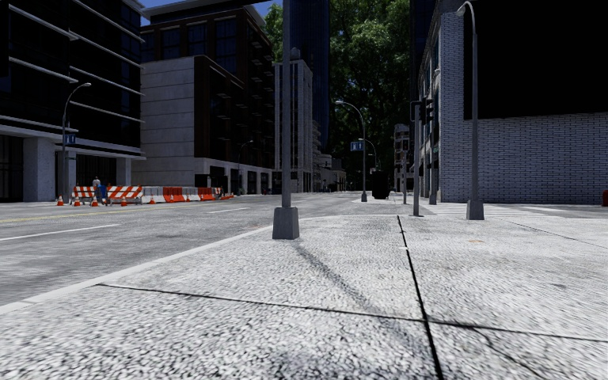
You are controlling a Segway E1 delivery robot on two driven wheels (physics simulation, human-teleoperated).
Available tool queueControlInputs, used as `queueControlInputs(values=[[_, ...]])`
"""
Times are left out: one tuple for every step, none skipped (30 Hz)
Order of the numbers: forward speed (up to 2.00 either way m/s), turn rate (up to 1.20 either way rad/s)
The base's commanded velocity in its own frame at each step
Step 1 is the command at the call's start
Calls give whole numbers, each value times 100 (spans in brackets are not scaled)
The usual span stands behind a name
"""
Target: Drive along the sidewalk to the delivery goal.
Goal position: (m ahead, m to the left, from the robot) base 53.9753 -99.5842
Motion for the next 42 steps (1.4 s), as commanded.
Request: queueControlInputs(values=[[0,0],[0,0],[0,0],[0,0],[0,0],[0,0],[0,0],[0,0],[0,0],[0,0],[0,0],[0,0],[0,0],[0,0],[0,0],[0,0],[0,0],[0,0],[0,0],[0,0],[0,0],[0,0],[0,0],[0,0],[0,0],[0,0],[0,0],[0,0],[0,0],[0,0],[0,-23],[0,-34],[0,-83],[0,-94],[0,-94],[0,-98],[0,-120],[0,-120],[0,-120],[0,-120],[0,-120],[0,-120]])
